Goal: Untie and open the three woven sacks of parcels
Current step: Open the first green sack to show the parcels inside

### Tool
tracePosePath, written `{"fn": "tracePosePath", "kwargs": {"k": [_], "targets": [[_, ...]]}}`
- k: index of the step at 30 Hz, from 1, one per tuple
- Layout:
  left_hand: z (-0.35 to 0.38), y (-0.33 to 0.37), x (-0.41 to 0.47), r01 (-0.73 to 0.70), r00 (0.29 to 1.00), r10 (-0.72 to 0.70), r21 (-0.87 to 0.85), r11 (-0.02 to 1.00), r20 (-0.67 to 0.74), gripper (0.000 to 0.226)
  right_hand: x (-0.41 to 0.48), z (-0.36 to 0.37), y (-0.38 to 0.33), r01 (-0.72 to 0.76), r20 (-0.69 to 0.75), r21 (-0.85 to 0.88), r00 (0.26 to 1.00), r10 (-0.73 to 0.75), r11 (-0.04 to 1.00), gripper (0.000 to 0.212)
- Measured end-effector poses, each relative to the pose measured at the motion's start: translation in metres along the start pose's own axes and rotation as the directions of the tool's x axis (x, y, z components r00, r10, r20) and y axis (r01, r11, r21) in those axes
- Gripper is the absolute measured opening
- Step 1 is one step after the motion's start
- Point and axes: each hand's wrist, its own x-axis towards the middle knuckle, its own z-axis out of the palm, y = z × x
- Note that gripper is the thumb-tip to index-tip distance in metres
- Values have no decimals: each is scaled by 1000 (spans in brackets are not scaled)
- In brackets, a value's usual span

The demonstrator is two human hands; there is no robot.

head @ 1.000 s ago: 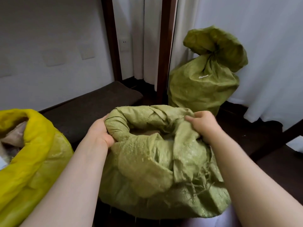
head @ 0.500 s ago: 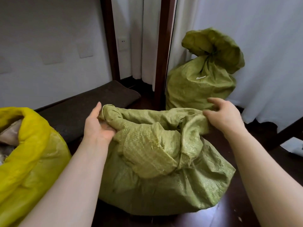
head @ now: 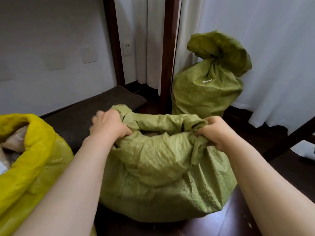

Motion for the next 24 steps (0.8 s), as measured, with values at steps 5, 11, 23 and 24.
{"fn": "tracePosePath", "kwargs": {"k": [5,11,23,24], "targets": [[-12,35,-23,-453,880,446,4,891,163,124,12,-7,-1,-134,50,647,990,134,750,17],[54,28,-40,-535,806,404,239,810,433,120,11,-21,1,-362,274,870,919,282,333,20],[37,-22,-10,-268,830,160,-131,954,-534,34,3,-34,8,-153,-175,-38,974,144,988,56],[39,-22,-9,-268,828,157,-135,954,-538,33,-1,-32,4,-50,-265,-379,963,-56,924,64]]}}
